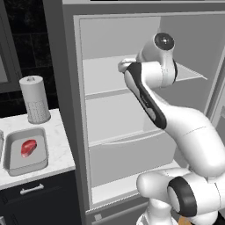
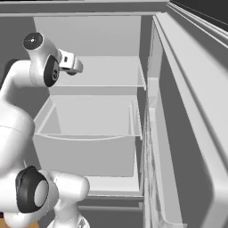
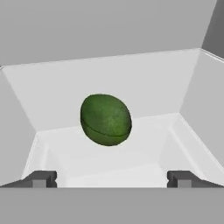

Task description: Place one avocado and one steak in each tupperware on the nearby counter, to pack two identical lunches.

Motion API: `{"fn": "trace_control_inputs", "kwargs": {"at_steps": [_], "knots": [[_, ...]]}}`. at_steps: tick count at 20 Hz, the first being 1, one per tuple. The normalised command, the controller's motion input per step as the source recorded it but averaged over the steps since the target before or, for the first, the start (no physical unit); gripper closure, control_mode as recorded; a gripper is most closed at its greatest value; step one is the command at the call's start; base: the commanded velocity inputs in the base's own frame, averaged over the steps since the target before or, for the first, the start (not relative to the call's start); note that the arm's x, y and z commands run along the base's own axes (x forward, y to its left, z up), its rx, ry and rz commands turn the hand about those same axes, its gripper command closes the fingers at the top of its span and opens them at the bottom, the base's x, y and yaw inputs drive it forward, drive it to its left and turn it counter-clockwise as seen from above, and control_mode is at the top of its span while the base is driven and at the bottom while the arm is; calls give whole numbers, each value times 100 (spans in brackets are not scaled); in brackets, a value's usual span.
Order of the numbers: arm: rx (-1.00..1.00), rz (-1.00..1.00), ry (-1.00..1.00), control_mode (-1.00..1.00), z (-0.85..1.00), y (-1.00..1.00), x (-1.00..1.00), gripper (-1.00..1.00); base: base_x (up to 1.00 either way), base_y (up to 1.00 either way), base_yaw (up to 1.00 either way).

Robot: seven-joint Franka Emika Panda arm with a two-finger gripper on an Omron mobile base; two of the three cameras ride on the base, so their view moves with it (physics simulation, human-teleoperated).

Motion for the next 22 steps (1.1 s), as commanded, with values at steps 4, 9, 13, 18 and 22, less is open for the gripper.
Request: {"fn": "trace_control_inputs", "kwargs": {"at_steps": [4,9,13,18,22], "knots": [[0,0,0,-100,-14,0,60,-100,0,0,0],[0,0,1,-100,-18,0,48,-100,0,0,0],[0,0,2,-100,-12,4,42,-100,0,0,0],[0,0,3,-100,-11,7,37,-100,0,0,0],[-1,0,5,-100,-29,12,19,100,0,0,0]]}}
